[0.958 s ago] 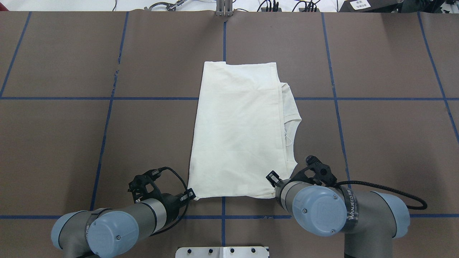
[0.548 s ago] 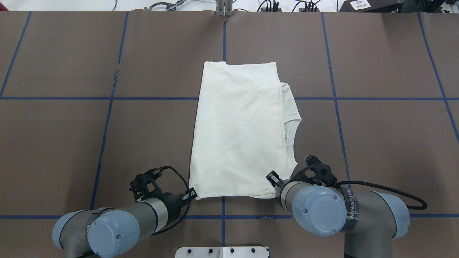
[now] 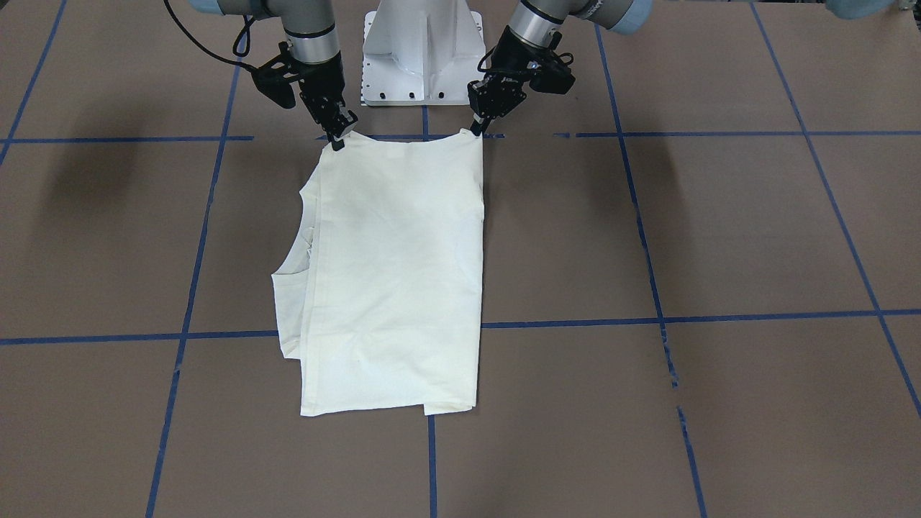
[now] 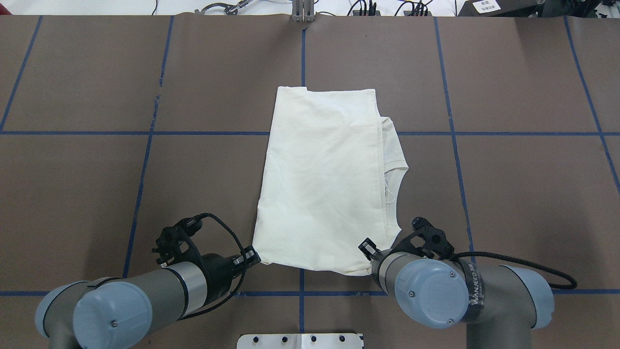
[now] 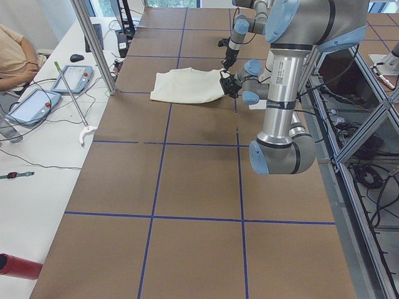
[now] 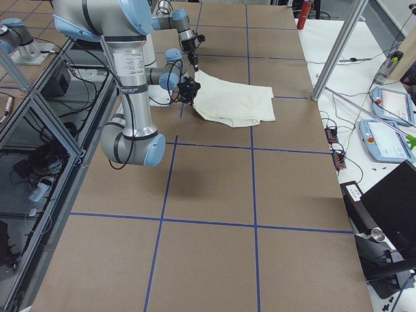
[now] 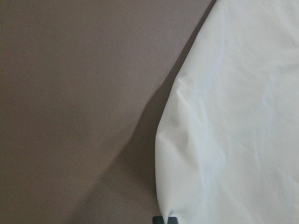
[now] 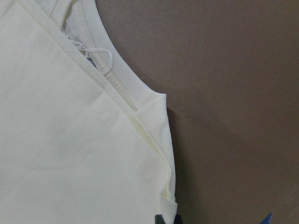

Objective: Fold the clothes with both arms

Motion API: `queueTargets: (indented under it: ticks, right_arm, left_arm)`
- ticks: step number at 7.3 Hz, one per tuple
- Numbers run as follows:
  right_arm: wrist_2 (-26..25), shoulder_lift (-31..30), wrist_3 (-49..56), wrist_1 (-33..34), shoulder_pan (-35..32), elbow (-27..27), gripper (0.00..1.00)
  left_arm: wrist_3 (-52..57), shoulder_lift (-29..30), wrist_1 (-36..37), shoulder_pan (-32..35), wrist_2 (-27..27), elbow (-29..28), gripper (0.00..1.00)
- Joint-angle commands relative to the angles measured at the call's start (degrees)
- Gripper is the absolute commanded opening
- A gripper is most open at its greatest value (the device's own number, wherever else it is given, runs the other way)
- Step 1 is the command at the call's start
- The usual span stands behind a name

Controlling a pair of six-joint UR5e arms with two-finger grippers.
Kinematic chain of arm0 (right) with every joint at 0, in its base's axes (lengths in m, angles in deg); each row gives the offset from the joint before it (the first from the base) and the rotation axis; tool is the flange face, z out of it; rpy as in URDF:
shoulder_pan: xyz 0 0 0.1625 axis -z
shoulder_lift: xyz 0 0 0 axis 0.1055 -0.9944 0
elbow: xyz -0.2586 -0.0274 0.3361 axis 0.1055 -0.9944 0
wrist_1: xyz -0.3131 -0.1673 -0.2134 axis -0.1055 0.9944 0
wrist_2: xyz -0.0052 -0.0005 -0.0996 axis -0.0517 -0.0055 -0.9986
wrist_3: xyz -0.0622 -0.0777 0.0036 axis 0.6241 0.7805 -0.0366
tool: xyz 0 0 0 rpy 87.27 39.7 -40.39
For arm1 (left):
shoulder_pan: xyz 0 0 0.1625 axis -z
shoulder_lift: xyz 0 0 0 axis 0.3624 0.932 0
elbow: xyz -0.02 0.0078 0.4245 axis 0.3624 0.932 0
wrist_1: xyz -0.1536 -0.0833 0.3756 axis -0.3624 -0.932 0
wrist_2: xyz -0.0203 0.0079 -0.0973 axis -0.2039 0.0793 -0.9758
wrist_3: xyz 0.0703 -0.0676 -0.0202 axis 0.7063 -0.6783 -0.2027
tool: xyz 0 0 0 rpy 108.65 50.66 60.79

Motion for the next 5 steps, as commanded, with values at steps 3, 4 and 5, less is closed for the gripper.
queueTargets:
  ticks: [3, 4, 5]
  right_arm:
    - [1.9, -4.3, 0.1, 6.4, -0.1, 14.7, 0.00]
    - [2.0, -3.5, 1.1, 6.4, -2.0, 14.4, 0.00]
    - [2.5, -1.4, 4.4, 6.3, -5.3, 12.5, 0.00]
  left_arm:
    - [-5.6, 4.4, 10.8, -6.6, 6.0, 4.6, 0.00]
    - [-4.4, 9.3, 20.7, -6.2, 5.7, 3.8, 0.00]
    - [-0.2, 9.7, 22.0, -3.4, 5.6, 3.6, 0.00]
